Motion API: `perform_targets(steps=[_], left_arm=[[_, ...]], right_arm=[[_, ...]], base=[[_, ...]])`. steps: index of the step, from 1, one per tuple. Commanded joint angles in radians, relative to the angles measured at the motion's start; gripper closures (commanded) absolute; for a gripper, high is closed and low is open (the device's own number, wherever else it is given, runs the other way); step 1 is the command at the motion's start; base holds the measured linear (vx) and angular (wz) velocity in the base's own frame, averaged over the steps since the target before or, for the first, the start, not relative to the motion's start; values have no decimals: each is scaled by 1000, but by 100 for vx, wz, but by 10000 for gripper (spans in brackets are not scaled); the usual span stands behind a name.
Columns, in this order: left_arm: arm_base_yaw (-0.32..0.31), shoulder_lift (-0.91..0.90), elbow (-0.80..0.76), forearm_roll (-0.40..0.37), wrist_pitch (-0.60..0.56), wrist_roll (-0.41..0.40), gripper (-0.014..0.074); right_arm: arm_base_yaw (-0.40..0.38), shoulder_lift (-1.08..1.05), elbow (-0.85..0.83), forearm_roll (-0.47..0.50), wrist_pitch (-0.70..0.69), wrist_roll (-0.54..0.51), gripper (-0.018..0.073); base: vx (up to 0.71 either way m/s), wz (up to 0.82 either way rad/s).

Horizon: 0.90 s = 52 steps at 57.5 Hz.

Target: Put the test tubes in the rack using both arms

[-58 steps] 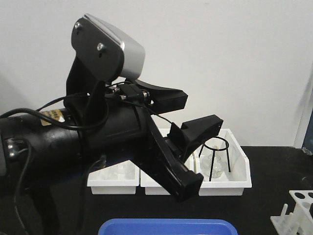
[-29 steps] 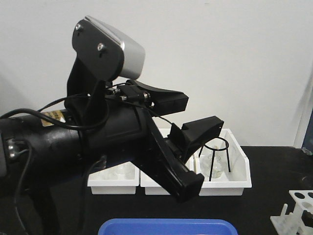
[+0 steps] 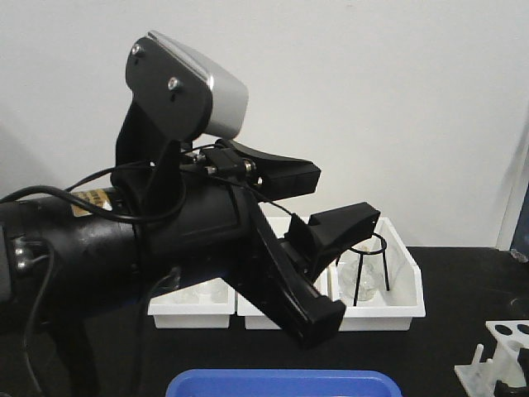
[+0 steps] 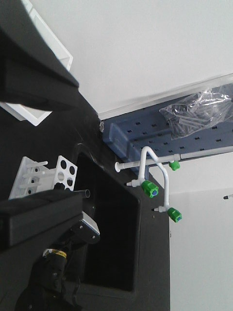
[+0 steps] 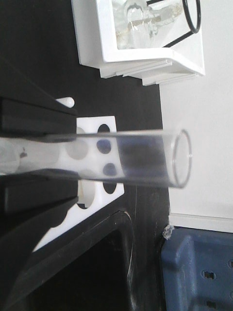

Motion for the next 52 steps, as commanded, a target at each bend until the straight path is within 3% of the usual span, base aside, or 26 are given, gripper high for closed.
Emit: perform_targets(steps=[1,22,43,52], left_arm=[[3,-27,-35,-13,-55,-7,130],[3,-27,-35,-13,-55,-7,130],[3,-27,-35,-13,-55,-7,130],[3,-27,-35,-13,-55,-7,130]], right_arm=[[-7,-17,-21,-19,-88,-12,564],[-7,30,5,-18,-87,-16,501],[-7,32,9,-18,-92,-18,192],[-7,32,9,-14,-103,-18,119]], base=[[0,0],[0,0],[0,0],[0,0]])
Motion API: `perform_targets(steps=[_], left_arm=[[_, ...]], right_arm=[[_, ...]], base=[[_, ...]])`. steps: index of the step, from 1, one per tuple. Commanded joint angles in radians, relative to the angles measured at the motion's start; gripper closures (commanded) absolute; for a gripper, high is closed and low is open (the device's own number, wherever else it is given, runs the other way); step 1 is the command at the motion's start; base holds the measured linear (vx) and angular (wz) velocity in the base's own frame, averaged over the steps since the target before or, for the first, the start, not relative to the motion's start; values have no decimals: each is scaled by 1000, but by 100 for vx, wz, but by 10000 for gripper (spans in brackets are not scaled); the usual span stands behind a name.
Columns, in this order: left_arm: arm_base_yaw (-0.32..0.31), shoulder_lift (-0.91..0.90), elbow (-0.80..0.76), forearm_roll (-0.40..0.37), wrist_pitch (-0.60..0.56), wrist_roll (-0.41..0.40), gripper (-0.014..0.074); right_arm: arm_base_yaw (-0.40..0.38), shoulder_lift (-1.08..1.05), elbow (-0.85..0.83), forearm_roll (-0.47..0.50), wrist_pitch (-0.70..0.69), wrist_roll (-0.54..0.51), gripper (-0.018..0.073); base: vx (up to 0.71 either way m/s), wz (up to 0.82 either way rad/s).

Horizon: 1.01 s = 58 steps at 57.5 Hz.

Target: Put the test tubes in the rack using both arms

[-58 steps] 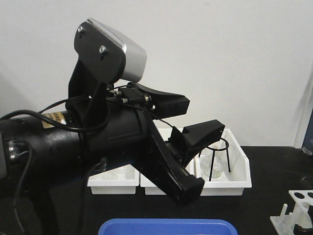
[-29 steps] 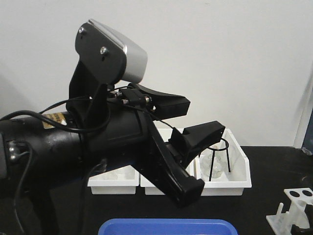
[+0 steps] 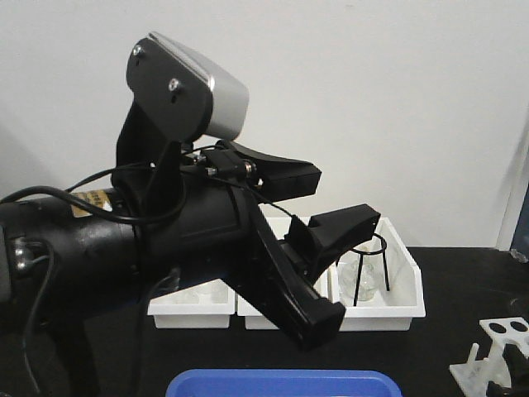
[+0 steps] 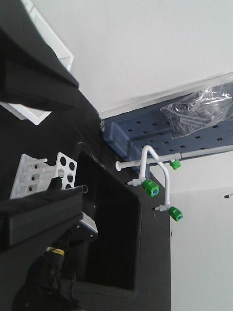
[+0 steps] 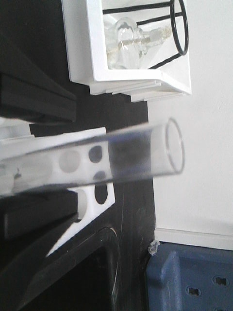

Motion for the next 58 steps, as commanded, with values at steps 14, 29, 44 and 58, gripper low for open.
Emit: perform_targets(steps=[14,29,44,58], left_arm=[[3,-27,-35,-13,-61,-6,130],[3,-27,-35,-13,-61,-5,130],[3,-27,-35,-13,-61,-5,130],[3,-27,-35,-13,-51,-7,133]], right_arm=[[-7,-15,-1,18,-129,-16,113],[-7,-93,-1,27,-160,-16,113],[-7,-258,-9,36,-146,-4,113],[-7,-495,-69,20,45,28,124]], base=[[0,0],[0,0],[0,0],[0,0]])
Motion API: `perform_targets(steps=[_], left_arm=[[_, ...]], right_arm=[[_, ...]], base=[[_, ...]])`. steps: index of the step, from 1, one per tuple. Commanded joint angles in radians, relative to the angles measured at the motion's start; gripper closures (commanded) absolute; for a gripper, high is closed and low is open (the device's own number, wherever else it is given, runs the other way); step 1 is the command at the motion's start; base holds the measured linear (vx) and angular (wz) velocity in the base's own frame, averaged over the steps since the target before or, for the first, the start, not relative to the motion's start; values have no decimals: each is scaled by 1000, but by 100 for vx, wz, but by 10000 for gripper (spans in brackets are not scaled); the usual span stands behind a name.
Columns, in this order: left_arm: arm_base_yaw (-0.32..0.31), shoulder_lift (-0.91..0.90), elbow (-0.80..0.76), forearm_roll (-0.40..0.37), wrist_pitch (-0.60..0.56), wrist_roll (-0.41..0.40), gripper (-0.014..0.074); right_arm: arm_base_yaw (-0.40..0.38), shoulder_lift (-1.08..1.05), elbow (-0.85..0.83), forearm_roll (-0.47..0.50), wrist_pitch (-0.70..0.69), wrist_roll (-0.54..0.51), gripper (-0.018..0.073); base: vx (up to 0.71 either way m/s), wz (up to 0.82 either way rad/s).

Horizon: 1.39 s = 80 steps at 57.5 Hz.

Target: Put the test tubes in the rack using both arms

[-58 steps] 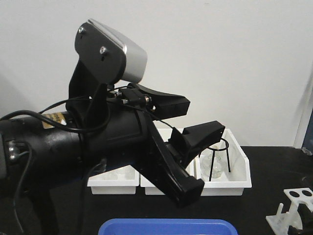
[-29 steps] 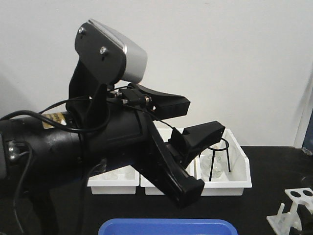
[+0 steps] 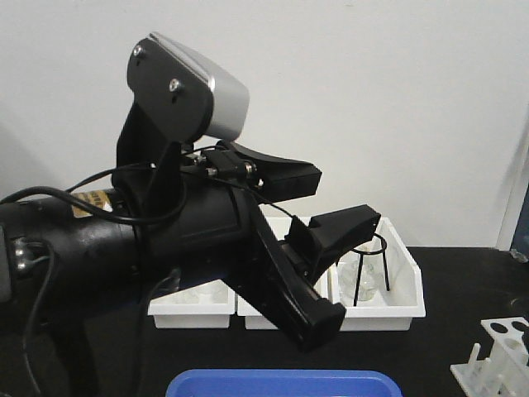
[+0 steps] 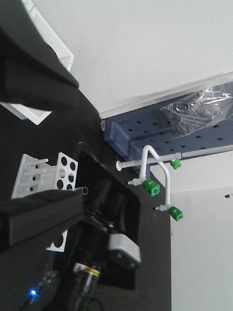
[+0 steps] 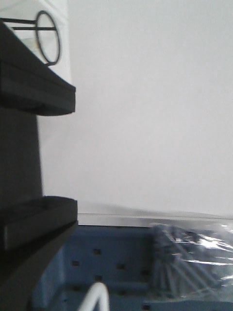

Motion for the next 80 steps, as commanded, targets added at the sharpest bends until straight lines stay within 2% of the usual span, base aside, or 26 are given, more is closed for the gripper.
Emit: perform_targets(steps=[1,6,11,16,23,25,28,32,36,41,46,53,55,62,67,71,75,80], left_arm=[[3,-27,-35,-13,-50,-7,135],[3,-27,-35,-13,-39,-7,171],[3,-27,-35,-14,-30,-8,253],[3,-33,-35,-14,-20,-8,395],[3,-59,-35,-8,-19,-8,620],[5,-70,-35,-2,-17,-9,620],[20,-89,-35,-2,-7,-20,619],[55,-112,-35,25,29,-72,618],[109,-134,-35,108,93,-158,616],[185,-148,-35,278,173,-325,614],[259,-155,-35,505,264,-509,614],[326,-168,-32,764,362,-735,614],[335,-173,-25,807,372,-771,614],[365,-233,73,911,339,-870,614],[392,-291,180,977,310,-989,614],[405,-341,269,1022,281,-1050,614],[410,-395,350,1038,246,-1083,614],[410,-455,426,1044,211,-1081,614]], right_arm=[[-7,-121,-68,-18,17,27,130],[-7,-234,-136,-46,200,63,172],[-7,-338,-234,-119,474,125,259],[-7,-436,-335,-232,746,235,378],[-7,-551,-404,-368,999,419,543],[-7,-580,-405,-394,1036,466,573],[-4,-619,-405,-425,1091,524,573],[20,-668,-405,-441,1169,545,573],[78,-713,-403,-440,1230,526,571],[174,-751,-386,-433,1243,505,569],[284,-770,-365,-415,1258,505,570],[421,-773,-329,-413,1282,496,568],[451,-773,-321,-413,1289,494,568],[525,-773,-304,-417,1308,473,567],[543,-773,-304,-417,1316,468,567],[541,-773,-304,-415,1316,468,567],[541,-773,-304,-410,1316,469,567],[541,-773,-304,-410,1316,469,567]], base=[[0,0],[0,0],[0,0],[0,0],[0,0],[0,0],[0,0],[0,0],[0,0],[0,0],[0,0],[0,0],[0,0],[0,0],[0,0],[0,0],[0,0],[0,0]])
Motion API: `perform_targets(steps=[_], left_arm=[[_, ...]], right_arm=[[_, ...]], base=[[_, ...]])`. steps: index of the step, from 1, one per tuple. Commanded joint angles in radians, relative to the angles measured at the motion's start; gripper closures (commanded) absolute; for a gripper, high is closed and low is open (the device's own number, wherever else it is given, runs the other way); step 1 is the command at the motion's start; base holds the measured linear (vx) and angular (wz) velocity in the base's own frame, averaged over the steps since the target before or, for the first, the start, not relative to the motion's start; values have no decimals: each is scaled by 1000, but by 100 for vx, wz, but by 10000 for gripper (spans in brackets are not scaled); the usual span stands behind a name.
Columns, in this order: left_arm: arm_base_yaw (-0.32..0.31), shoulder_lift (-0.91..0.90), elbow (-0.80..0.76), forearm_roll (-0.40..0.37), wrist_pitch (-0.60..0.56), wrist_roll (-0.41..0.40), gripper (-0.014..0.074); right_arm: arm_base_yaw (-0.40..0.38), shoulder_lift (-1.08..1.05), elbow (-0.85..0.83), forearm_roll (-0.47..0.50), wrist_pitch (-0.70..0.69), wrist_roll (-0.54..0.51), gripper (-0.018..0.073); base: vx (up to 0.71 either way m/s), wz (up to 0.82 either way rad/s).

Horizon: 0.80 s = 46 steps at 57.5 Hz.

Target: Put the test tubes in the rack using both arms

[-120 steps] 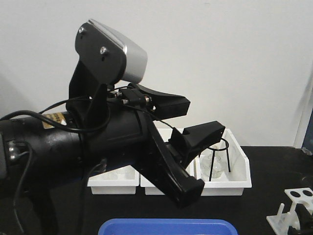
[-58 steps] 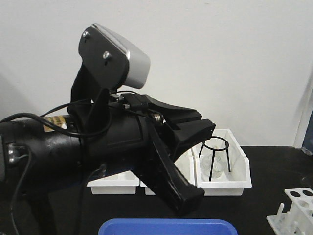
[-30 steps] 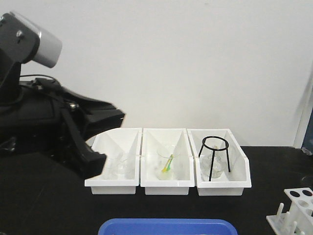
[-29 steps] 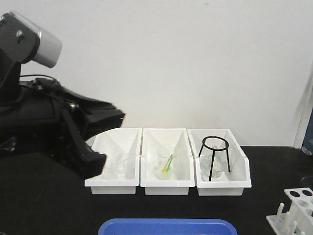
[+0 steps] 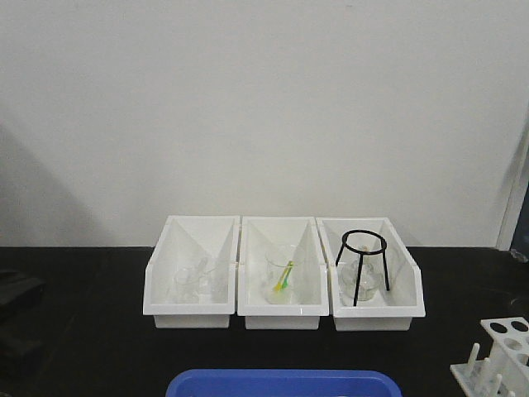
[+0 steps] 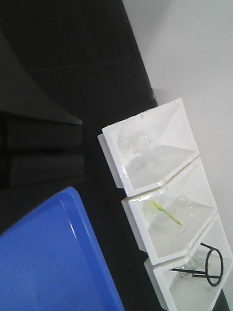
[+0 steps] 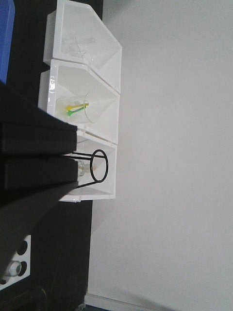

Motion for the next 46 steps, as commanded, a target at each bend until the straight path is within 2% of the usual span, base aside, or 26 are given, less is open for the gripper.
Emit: perform_targets(steps=[1,7,18,29,35,40,44,46], left_arm=[[1,-69,38,24,-123,-24,614],[1,-113,69,22,-105,-24,614],[1,-152,70,13,43,-24,614],[1,-151,70,18,110,-23,614],[1,-151,70,128,94,-16,614],[1,-151,69,153,102,-16,614],[3,-155,70,150,104,37,614],[10,-164,74,125,98,92,614]], right_arm=[[0,2,-29,-14,-61,-12,567],[0,2,-29,-14,-61,-12,567],[0,2,-29,-14,-61,-12,567],[0,2,-29,-14,-61,-12,567],[0,2,-29,-14,-61,-12,567],[0,2,-29,-14,-61,-12,567],[0,2,-29,-14,-61,-12,567],[0,2,-29,-14,-61,-12,567]], base=[[0,0],[0,0],[0,0],[0,0],[0,0],[0,0],[0,0],[0,0]])
